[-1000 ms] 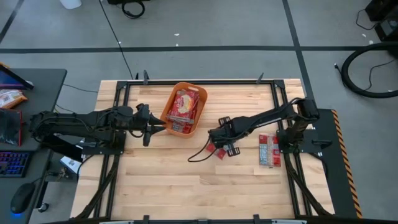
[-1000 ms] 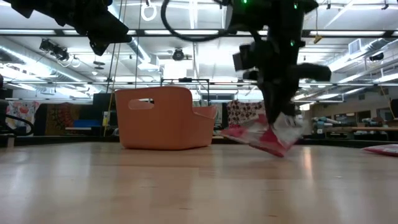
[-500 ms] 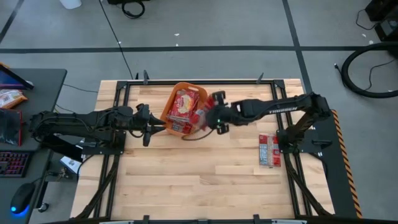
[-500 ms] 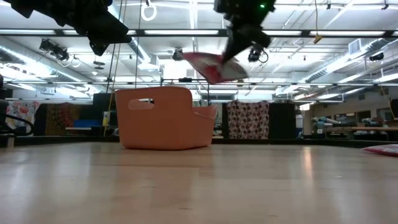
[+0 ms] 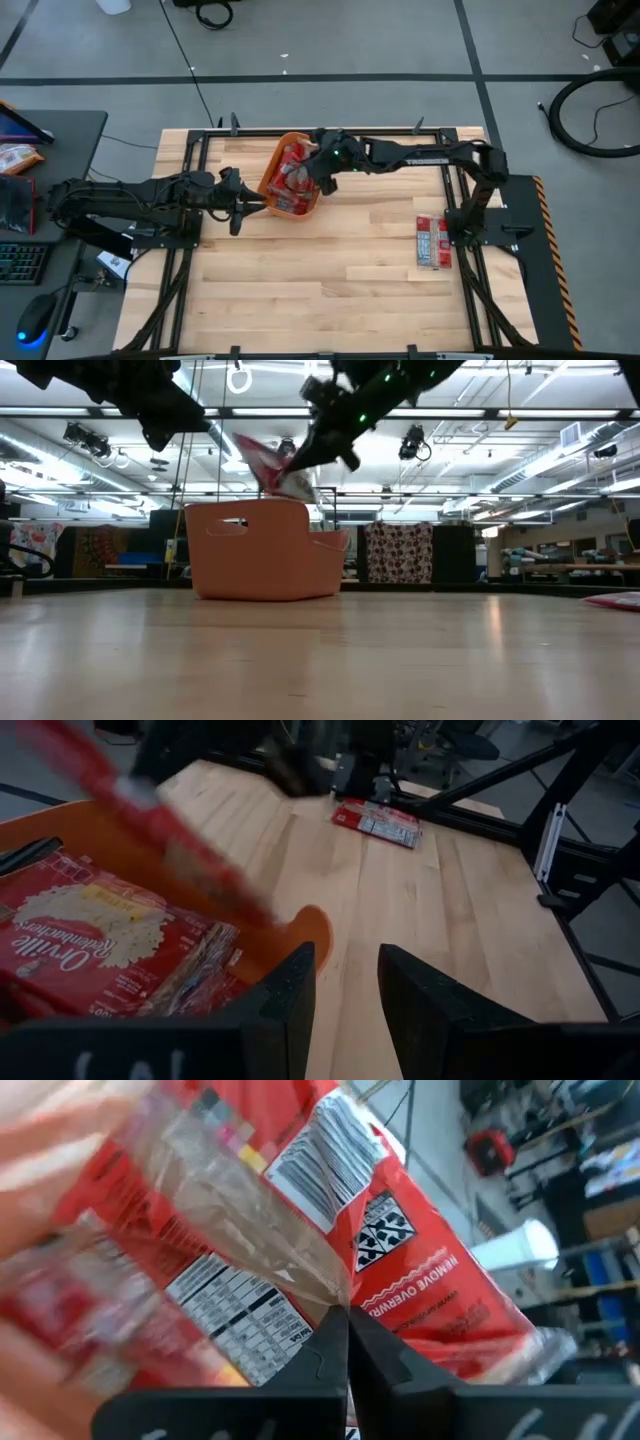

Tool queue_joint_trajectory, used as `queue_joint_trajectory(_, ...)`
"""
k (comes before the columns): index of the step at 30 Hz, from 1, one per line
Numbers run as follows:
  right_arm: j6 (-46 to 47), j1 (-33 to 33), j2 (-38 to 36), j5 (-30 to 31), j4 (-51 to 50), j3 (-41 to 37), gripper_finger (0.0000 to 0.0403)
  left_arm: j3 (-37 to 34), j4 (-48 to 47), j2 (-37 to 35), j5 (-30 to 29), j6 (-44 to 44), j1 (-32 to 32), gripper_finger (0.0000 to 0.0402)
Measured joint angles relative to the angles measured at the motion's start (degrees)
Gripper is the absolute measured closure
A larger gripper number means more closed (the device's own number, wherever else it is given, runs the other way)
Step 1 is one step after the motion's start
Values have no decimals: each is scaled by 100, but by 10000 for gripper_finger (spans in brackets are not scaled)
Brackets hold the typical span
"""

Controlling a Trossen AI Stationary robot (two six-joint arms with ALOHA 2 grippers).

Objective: Sort popcorn bags into baskets
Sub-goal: Put the red popcorn pack into the orange bin

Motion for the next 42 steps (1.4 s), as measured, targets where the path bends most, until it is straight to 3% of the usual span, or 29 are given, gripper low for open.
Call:
queue_joint_trajectory(4, -397, -224, 520, -132, 682, 0, 399, 0, -70, 0, 0, 0, 0, 285)
queue_joint_trajectory(9, -457, -389, 1029, 371, 890, 103, 389, 0, -160, 0, 0, -3, 0, 285)
queue_joint_trajectory(16, 6, -557, 1097, -111, 436, 435, 310, 0, -202, 0, -72, -13, -2, 285)
queue_joint_trajectory(22, 122, -417, 792, 769, -14, 433, 260, 0, -201, 0, -192, -16, 4, 285)
queue_joint_trajectory(28, 1393, 40, 158, 118, -1737, 435, 256, 0, -201, 0, -191, -20, 4, 285)
queue_joint_trajectory(38, 4207, 1085, -176, -412, -6305, 289, 257, 0, -198, 0, -193, -63, 4, 285)
queue_joint_trajectory(42, 5488, 1700, -577, -403, -6657, -460, 257, 0, -198, 0, -193, -66, 4, 285)
